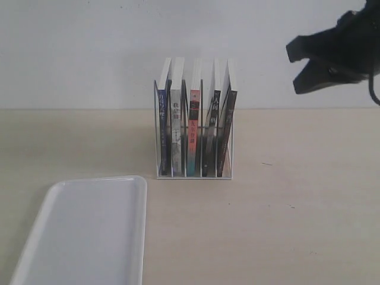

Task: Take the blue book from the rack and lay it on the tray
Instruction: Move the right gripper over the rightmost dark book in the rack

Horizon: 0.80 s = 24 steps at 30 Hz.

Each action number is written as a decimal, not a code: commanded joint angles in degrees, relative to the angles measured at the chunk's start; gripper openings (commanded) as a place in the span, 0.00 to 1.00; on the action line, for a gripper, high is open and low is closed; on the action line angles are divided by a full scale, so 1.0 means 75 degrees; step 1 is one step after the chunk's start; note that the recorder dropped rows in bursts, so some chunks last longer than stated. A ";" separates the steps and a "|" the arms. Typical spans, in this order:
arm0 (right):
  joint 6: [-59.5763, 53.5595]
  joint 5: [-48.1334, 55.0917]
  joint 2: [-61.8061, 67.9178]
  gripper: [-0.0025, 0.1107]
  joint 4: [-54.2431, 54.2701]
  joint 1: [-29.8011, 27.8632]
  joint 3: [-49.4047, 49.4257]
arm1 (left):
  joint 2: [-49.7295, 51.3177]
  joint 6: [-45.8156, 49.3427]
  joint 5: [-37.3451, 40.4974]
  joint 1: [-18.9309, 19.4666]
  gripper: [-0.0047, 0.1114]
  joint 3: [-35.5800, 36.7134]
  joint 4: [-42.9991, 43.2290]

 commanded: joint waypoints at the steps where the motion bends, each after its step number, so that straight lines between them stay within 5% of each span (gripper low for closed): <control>1: -0.0008 0.0123 0.0939 0.02 0.0321 0.0000 -0.1377 | 0.0025 -0.0058 -0.0055 0.0026 0.08 -0.0027 -0.0078; 4: 0.0455 0.0630 0.1865 0.05 0.0285 0.0273 -0.2636 | 0.0025 -0.0058 -0.0055 0.0026 0.08 -0.0027 -0.0078; 9: 0.1373 0.0623 0.2800 0.26 -0.0953 0.1217 -0.4083 | 0.0025 -0.0058 -0.0055 0.0026 0.08 -0.0027 -0.0078; 24: 0.3046 0.0592 0.4487 0.27 -0.2316 0.1438 -0.5240 | 0.0025 -0.0058 -0.0055 0.0026 0.08 -0.0027 -0.0078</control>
